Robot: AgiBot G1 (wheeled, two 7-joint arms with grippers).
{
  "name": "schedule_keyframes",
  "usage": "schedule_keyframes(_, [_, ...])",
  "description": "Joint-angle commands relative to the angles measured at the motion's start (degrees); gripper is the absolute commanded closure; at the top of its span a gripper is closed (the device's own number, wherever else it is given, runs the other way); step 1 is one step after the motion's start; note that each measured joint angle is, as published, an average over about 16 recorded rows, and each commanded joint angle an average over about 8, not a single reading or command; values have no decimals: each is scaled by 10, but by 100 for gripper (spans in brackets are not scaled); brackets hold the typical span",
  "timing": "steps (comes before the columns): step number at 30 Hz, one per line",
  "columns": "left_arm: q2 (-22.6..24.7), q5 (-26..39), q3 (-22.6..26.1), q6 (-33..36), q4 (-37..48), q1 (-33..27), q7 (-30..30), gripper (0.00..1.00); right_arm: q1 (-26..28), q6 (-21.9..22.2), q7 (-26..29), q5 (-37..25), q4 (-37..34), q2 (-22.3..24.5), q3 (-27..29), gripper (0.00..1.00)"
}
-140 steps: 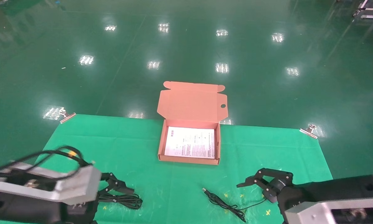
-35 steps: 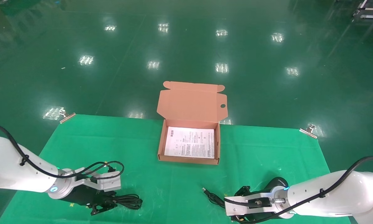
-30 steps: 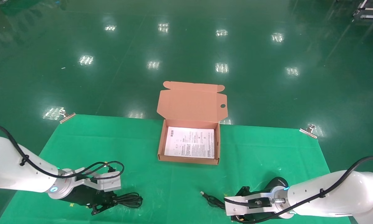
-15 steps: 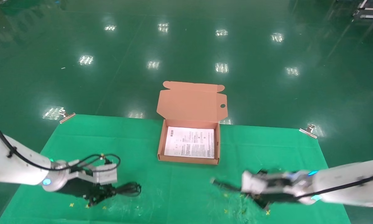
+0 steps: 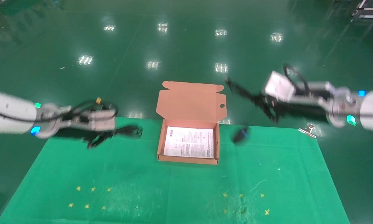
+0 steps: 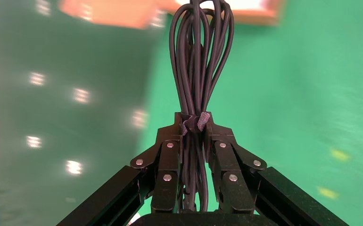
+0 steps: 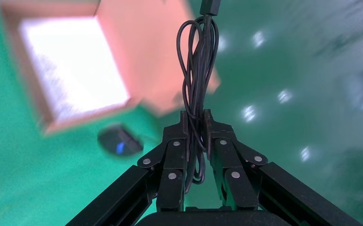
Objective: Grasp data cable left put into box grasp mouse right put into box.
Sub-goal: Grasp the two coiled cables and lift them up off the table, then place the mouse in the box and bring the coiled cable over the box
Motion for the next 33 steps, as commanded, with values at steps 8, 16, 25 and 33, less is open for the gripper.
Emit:
schedule_keyframes(8, [40,28,-11,-68,12,-45,11,100,84,48,-24,23,-57,-94,12,100])
schedule_keyframes(16, [66,15,-26,-103,48,-76,42,100,130,71,-64,38,-130,-150,13,100])
schedule_keyframes(25, [74,18,-29,-117,56,-93,58,100,139,74,-87,45,-153,-170,10,100])
schedule_keyframes(33, [59,20,-26,-106,48,-85,49,100,109,102,-97,36,-172,-190,4,100])
